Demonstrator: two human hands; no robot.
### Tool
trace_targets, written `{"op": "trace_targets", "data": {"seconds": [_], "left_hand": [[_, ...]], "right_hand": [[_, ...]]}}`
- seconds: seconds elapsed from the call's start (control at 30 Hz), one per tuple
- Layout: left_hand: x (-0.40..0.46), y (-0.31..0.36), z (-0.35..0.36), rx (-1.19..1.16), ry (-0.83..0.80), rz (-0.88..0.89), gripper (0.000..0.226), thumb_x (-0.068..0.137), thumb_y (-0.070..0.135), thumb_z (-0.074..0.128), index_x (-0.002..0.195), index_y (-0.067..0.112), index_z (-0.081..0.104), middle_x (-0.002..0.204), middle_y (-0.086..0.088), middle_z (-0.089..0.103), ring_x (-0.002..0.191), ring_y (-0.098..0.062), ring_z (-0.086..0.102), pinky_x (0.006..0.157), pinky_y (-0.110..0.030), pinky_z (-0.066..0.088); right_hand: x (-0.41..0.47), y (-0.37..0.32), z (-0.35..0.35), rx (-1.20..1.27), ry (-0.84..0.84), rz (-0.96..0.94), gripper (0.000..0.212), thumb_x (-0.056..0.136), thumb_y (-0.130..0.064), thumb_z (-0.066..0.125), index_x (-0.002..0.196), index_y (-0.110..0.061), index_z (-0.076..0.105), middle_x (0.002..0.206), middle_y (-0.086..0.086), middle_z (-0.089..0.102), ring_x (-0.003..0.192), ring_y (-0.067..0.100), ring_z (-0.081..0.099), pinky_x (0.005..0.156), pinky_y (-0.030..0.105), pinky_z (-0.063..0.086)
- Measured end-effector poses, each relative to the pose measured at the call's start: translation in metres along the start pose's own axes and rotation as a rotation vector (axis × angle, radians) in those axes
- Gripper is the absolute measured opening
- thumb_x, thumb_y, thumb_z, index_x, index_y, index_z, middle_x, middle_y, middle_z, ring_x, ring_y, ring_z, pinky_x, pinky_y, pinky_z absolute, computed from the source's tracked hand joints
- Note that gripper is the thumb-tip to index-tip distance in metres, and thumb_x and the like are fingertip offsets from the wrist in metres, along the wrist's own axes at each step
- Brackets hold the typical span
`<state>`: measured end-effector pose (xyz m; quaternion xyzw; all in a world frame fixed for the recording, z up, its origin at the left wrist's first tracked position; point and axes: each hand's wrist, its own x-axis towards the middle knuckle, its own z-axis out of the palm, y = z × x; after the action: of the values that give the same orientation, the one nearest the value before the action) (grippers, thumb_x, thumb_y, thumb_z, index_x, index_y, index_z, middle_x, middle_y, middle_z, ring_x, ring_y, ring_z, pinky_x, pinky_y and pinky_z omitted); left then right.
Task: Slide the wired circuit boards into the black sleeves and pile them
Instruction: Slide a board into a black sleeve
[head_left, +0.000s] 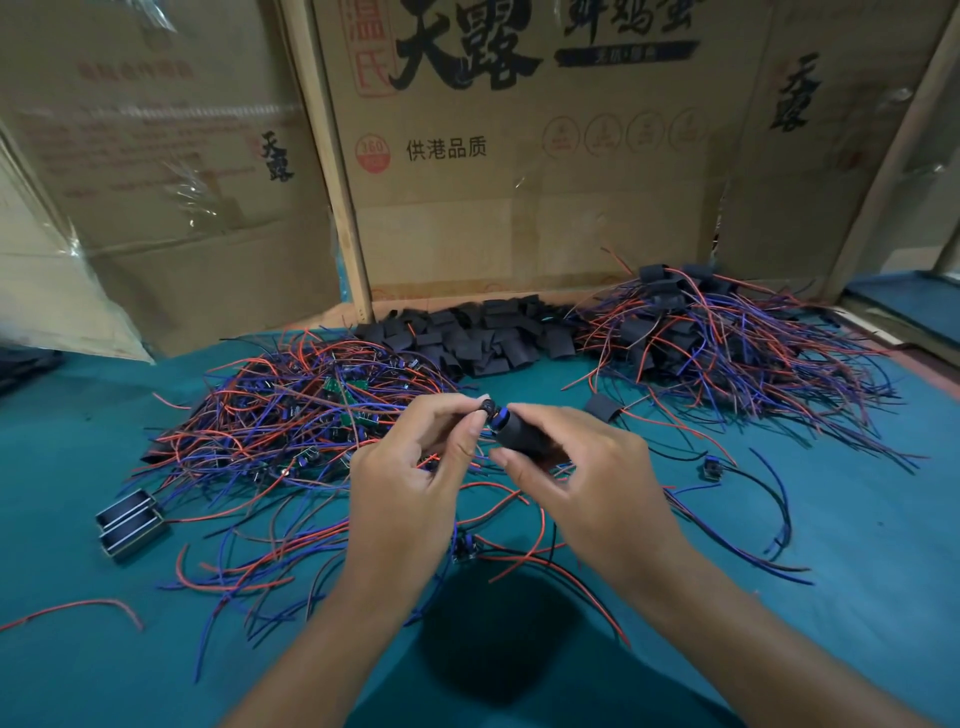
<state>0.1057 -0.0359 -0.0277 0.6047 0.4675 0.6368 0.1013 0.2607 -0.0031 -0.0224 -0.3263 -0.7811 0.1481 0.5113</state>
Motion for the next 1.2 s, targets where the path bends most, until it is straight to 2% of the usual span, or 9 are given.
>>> {"op": "trace_targets", "data": {"seconds": [0.1, 0.27, 0.4, 0.67, 0.8, 0.9, 1.1, 1.2], "left_hand": [[-0.001, 0.002, 0.000, -0.027, -0.004, -0.024, 0.006, 0.094, 0.022, 0.067, 0.098, 0.026, 0.071, 0.092, 0.013, 0.075, 0.086, -0.009, 0.072, 0.077, -0.017, 0.052], [-0.001, 0.003, 0.001, 0.001, -0.021, -0.033, 0.009, 0.091, 0.023, 0.069, 0.098, 0.022, 0.074, 0.092, 0.014, 0.075, 0.083, -0.007, 0.072, 0.077, -0.016, 0.051], [-0.003, 0.003, 0.002, 0.008, -0.029, -0.027, 0.007, 0.092, 0.020, 0.070, 0.097, 0.020, 0.074, 0.089, 0.012, 0.075, 0.082, -0.007, 0.072, 0.076, -0.015, 0.050], [-0.003, 0.008, 0.005, -0.103, -0.056, -0.087, 0.011, 0.091, 0.016, 0.066, 0.094, 0.024, 0.073, 0.091, 0.007, 0.075, 0.086, -0.012, 0.072, 0.077, -0.017, 0.052], [-0.005, 0.006, 0.005, -0.118, -0.053, -0.124, 0.012, 0.092, 0.017, 0.066, 0.097, 0.025, 0.074, 0.095, 0.006, 0.075, 0.091, -0.015, 0.072, 0.081, -0.023, 0.055], [-0.004, 0.003, 0.006, -0.182, -0.035, -0.159, 0.013, 0.093, 0.012, 0.068, 0.097, 0.022, 0.075, 0.096, 0.004, 0.076, 0.093, -0.014, 0.072, 0.082, -0.022, 0.054], [-0.003, 0.000, 0.008, -0.266, -0.044, -0.189, 0.013, 0.091, 0.008, 0.069, 0.093, 0.020, 0.075, 0.094, 0.000, 0.077, 0.090, -0.015, 0.073, 0.079, -0.020, 0.054], [-0.002, -0.003, 0.008, -0.322, -0.015, -0.243, 0.011, 0.089, 0.010, 0.070, 0.090, 0.019, 0.075, 0.096, -0.003, 0.077, 0.094, -0.021, 0.073, 0.081, -0.031, 0.058]], "right_hand": [[-0.001, 0.000, 0.001, 0.001, -0.006, -0.002, 0.031, 0.082, -0.024, 0.073, 0.112, -0.019, 0.069, 0.095, -0.012, 0.068, 0.086, -0.001, 0.061, 0.077, 0.003, 0.042], [0.000, 0.002, 0.001, -0.031, 0.025, 0.009, 0.029, 0.082, -0.024, 0.071, 0.110, -0.018, 0.068, 0.093, -0.007, 0.069, 0.083, 0.002, 0.060, 0.075, 0.010, 0.045], [-0.001, 0.005, 0.002, -0.087, 0.034, -0.031, 0.030, 0.083, -0.021, 0.072, 0.112, -0.015, 0.067, 0.096, -0.003, 0.068, 0.086, 0.003, 0.059, 0.079, 0.010, 0.043], [0.000, 0.006, 0.001, -0.119, 0.036, -0.041, 0.029, 0.083, -0.020, 0.072, 0.110, -0.015, 0.067, 0.093, 0.000, 0.068, 0.083, 0.011, 0.060, 0.077, 0.023, 0.047], [-0.001, 0.003, 0.003, -0.132, 0.031, -0.045, 0.030, 0.083, -0.021, 0.071, 0.112, -0.015, 0.068, 0.094, -0.001, 0.069, 0.085, 0.010, 0.061, 0.079, 0.018, 0.045], [-0.002, 0.000, 0.005, -0.143, 0.025, -0.036, 0.030, 0.083, -0.025, 0.070, 0.111, -0.015, 0.068, 0.094, -0.001, 0.069, 0.085, 0.007, 0.059, 0.078, 0.017, 0.043], [-0.002, -0.001, 0.001, -0.155, -0.050, 0.000, 0.023, 0.087, -0.024, 0.069, 0.108, -0.013, 0.068, 0.093, 0.000, 0.071, 0.084, 0.016, 0.063, 0.074, 0.030, 0.049], [-0.002, -0.003, 0.002, -0.200, -0.118, -0.013, 0.022, 0.089, -0.026, 0.069, 0.107, -0.012, 0.068, 0.090, 0.002, 0.070, 0.081, 0.021, 0.063, 0.071, 0.037, 0.050]]}}
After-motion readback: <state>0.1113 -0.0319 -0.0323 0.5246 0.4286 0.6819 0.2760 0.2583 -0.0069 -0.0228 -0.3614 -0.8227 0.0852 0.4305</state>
